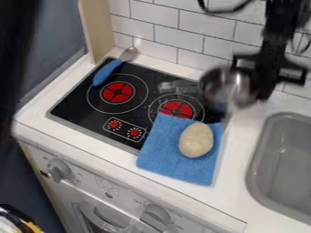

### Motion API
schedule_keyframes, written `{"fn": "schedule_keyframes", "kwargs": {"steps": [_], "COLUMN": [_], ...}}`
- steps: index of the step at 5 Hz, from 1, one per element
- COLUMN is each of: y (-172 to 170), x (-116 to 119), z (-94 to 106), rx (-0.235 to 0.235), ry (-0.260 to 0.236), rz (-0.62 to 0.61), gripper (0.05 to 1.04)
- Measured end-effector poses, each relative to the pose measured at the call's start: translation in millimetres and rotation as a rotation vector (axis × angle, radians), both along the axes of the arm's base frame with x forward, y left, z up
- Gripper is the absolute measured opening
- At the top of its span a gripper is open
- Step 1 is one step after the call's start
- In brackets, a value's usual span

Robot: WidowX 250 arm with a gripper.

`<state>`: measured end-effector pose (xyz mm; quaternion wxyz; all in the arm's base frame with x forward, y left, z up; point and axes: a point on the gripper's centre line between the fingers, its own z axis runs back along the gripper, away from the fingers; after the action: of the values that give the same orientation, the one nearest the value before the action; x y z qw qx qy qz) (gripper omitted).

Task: Moved the silver pot on the lower left side

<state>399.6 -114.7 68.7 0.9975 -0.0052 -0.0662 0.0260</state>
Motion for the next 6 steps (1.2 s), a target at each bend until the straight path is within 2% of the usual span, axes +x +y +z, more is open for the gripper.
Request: {"fn": "schedule_keyframes", "kwargs": {"steps": [1,2,3,4,5,6], "y": [29.0,60.6,101.9,129.0,151.1,167.9], "x": [-12.9,-38.8,-79.9,-116.1,-135.3,-134.2], "z": [56.6,80.5,76.2,61.5,43.2,27.5], "rx": [-0.031,-0.042,-0.011,0.025,0.034,0.028], "ry": [-0.077,-0.108,-0.089,-0.063,-0.027,-0.040], "rz": [-0.074,-0.151,-0.201,-0.263,-0.292,-0.317], "gripper": [0.083,0.079,0.078,0.078,0.078,0.078]}}
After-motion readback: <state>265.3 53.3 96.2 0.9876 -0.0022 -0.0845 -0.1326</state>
